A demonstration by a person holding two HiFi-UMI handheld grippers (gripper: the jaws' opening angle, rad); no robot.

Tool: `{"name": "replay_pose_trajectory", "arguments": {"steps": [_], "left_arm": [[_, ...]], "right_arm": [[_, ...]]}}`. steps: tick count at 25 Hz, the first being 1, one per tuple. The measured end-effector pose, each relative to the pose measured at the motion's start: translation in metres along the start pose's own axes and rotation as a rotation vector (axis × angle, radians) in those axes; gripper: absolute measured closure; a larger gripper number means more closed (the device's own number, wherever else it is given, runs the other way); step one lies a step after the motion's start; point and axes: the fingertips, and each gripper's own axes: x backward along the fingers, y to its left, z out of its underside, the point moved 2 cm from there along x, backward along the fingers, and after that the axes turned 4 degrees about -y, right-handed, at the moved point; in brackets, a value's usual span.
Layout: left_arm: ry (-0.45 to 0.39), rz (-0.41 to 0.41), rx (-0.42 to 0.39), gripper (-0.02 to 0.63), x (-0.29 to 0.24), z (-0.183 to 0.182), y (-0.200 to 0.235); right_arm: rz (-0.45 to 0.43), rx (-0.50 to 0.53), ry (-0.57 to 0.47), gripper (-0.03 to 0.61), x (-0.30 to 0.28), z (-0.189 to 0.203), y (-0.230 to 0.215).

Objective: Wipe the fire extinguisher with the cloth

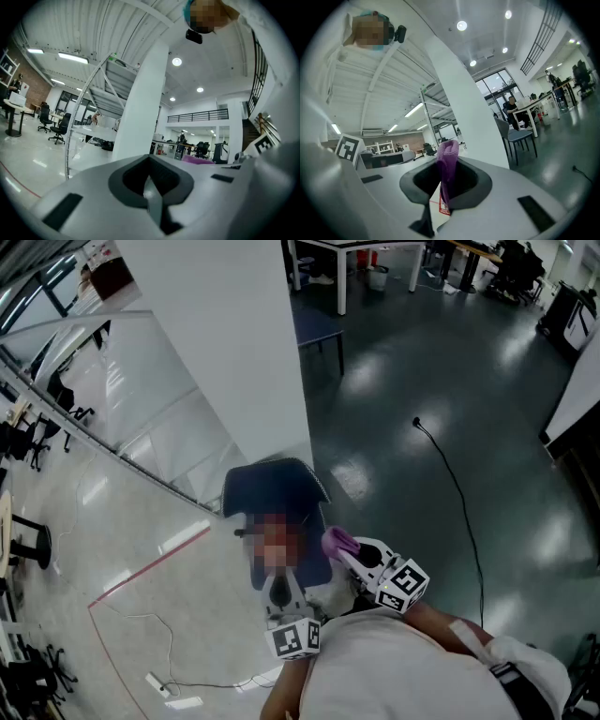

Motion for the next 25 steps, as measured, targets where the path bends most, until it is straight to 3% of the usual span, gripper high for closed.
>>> {"name": "replay_pose_trajectory", "arguments": {"steps": [11,17,21,25], "left_arm": [[0.005,0.000,-0.015,0.607,0.004,0.003,-0.006],[0.001,-0.011,-0.023,0.607,-0.004,0.006,0.000],[-0.001,-0.004,-0.029,0.607,-0.013,0.010,0.000],[0.007,0.004,-0.024,0.607,-0.022,0.029,0.008]], "right_arm": [[0.011,-0.013,0.004,0.523,0.004,0.002,-0.005],[0.064,0.009,0.024,0.523,-0.012,0.014,-0.040],[0.081,0.022,0.062,0.523,-0.033,0.039,-0.068],[0.106,-0.038,0.139,0.522,-0.056,0.106,-0.098]]}}
